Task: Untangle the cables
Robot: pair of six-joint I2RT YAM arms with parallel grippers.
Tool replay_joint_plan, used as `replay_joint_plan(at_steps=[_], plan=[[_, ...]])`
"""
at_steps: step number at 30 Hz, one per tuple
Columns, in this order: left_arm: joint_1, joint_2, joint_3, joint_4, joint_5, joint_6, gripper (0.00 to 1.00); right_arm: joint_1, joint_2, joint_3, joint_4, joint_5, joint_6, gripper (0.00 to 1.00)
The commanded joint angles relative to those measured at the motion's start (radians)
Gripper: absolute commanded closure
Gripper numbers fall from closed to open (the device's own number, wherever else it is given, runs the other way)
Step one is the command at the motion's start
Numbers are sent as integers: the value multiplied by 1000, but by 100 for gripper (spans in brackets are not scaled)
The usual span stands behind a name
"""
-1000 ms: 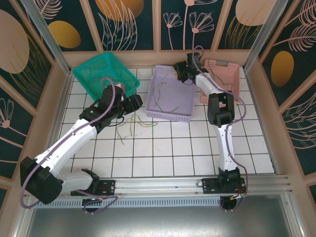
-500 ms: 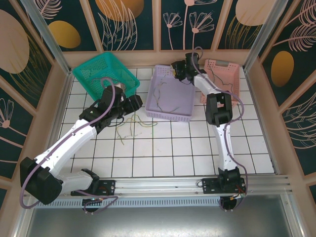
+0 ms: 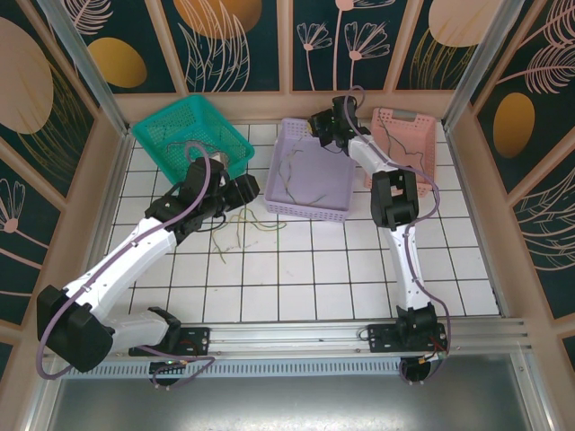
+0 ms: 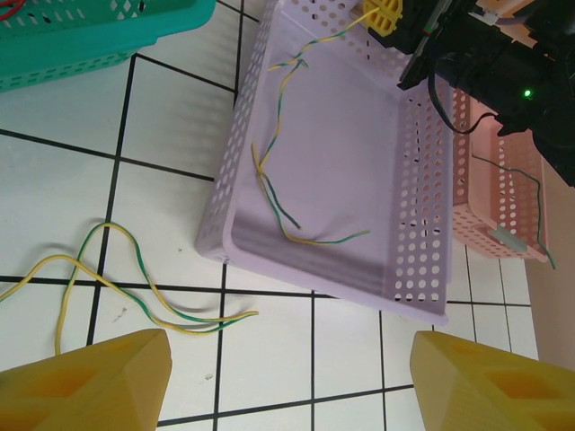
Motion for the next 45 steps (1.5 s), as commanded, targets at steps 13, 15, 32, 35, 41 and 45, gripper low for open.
replay_joint_plan(at_steps=[13, 15, 32, 35, 41, 45], plan=[[6, -11, -37, 60, 30, 8, 29, 54, -266, -275, 75, 131, -68, 100], [5, -11, -39, 61, 32, 8, 29, 61, -302, -326, 87, 145, -73, 100], [5, -8, -54, 76, 39, 9, 29, 80, -470, -732, 122, 129, 80, 100], [5, -5, -54, 81, 44, 7, 30, 73, -461, -735, 56, 149, 96, 100], [5, 2, -49, 67, 44, -2, 29, 18, -424, -671, -6, 178, 54, 100], [5, 4, -55, 60, 41, -10, 29, -2, -375, -537, -100, 162, -35, 81]])
